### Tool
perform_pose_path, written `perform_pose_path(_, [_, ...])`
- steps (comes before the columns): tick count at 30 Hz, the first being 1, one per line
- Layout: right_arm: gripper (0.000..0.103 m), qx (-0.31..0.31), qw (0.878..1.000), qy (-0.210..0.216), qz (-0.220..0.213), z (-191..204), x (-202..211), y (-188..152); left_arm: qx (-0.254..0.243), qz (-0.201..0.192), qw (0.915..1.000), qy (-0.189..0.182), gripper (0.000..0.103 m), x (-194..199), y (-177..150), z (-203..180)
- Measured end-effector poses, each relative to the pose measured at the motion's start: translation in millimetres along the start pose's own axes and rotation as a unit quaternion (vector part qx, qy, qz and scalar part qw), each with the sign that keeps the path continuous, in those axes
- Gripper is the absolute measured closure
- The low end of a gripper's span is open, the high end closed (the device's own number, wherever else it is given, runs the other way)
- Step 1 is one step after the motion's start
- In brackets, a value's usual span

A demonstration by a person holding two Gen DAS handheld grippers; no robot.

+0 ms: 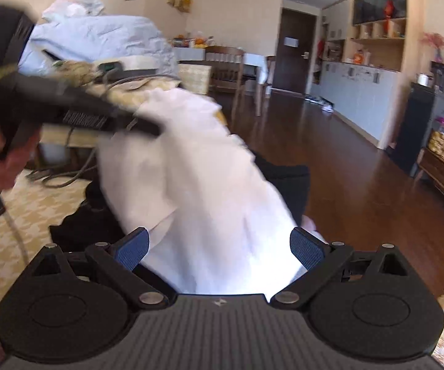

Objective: Fold clothes
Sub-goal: 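Grasp the white apron on the sofa with the left gripper while the right gripper grasps it too, then lift the white apron with both grippers and carry it toward the table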

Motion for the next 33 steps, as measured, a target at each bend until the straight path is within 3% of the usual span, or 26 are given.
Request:
perform_pose_path(3, [0.005, 0.024, 1.0, 0.004, 0.001, 12, -9, 8, 0.01, -0.021, 0.9995, -0.021, 0.0, -1, 20, -3])
perform_pose_path(6, [0.014, 0.018, 1.0, 0.002, 0.016, 6, -25, 10, 0.01, -0.034, 0.9989, -0.031, 0.0, 1, 29, -6])
perform_pose_path(10, [0.044, 0.004, 0.999, -0.003, 0.038, -5, -47, 13, 0.012, -0.028, 0.999, -0.034, 0.0, 5, 20, -5])
perform_pose_path(13, [0.048, -0.006, 0.998, -0.006, 0.055, -13, -64, 14, 0.02, -0.024, 0.9988, -0.038, 0.0, 9, 10, -3])
perform_pose_path(16, [0.091, -0.013, 0.997, 0.007, 0.07, -8, -72, 8, 0.011, -0.017, 0.9992, -0.034, 0.0, 10, -1, -5])
perform_pose_path(19, [0.097, -0.015, 0.998, -0.01, 0.058, -9, -65, 11, -0.004, -0.007, 0.9998, -0.019, 0.0, 9, -13, -5])
perform_pose_path(26, [0.098, -0.032, 0.999, -0.032, 0.019, -27, -44, 32, -0.028, 0.052, 0.9983, -0.002, 0.0, 5, -61, 2])
perform_pose_path(33, [0.098, -0.032, 0.998, -0.05, 0.011, -32, -39, 37, -0.032, 0.065, 0.9974, 0.006, 0.0, 4, -80, 2])
Point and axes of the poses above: each gripper's, at about its wrist camera, not at the fingertips, and x roughly against the way its jaws point, z to its left, y to its top, the point moved 7 cm from there along -x, roughly the way its jaws point, and after that the axes turned 6 degrees about -z, right-handed, at the moved point
